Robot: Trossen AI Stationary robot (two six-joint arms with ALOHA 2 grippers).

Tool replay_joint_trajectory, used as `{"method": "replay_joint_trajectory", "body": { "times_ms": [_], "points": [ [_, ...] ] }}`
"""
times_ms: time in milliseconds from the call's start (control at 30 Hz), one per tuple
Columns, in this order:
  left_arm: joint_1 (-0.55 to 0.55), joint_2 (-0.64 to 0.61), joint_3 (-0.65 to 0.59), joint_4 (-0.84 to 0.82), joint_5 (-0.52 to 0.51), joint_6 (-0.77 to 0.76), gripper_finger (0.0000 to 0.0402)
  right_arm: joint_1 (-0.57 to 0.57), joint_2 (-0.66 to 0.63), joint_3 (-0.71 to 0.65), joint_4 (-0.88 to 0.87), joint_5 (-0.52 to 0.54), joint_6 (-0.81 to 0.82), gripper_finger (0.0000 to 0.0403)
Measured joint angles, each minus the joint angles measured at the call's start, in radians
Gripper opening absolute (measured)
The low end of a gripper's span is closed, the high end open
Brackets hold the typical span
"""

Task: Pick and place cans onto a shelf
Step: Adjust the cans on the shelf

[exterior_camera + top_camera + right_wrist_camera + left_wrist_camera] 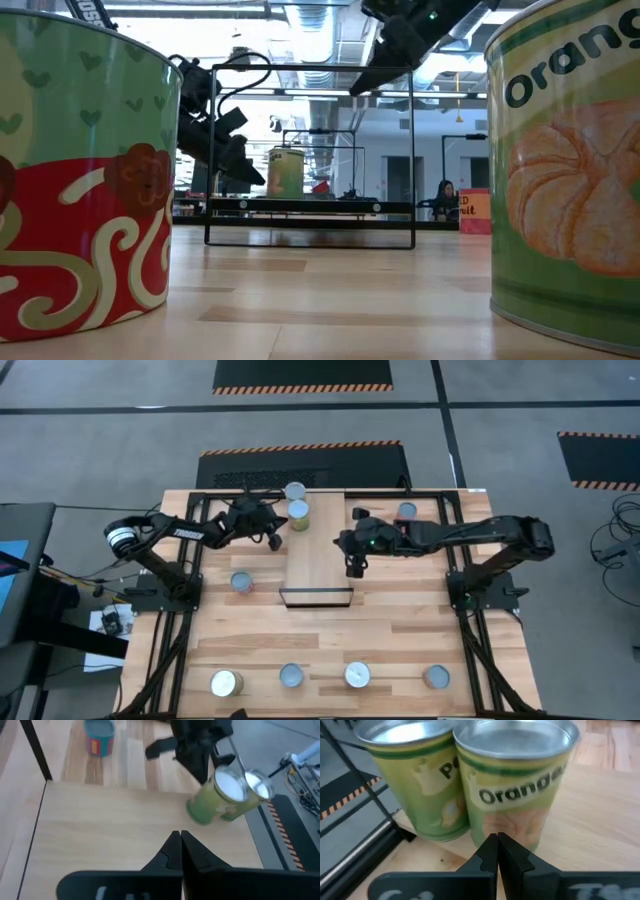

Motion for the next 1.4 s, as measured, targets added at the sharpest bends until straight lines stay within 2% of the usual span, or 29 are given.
{"method": "replay_joint_trajectory", "body": {
  "times_ms": [133,300,500,933,1400],
  "points": [
    [0.005,-0.018,-0.003,-0.018,-0.017,0.006,0.0,0.002,0.0,-0.001,-0.004,0.002,0.001,0.0007],
    [0.054,-0.084,-0.003,-0.042,-0.108,-0.007,0.0,0.002,0.0,-0.001,-0.007,0.002,0.0,0.0007],
    [0.129,-0.055,0.033,-0.051,-0.114,-0.057,0.0,-0.009,0.0,-0.001,0.0,0.002,-0.002,0.0007],
    [0.14,0.111,0.172,-0.055,-0.06,-0.053,0.0,-0.009,0.001,-0.001,0.048,0.002,-0.027,0.0008],
    [0.14,0.121,0.18,-0.031,0.01,-0.042,0.0,-0.007,0.001,-0.001,0.048,0.0,-0.03,0.0008]
  ]
}}
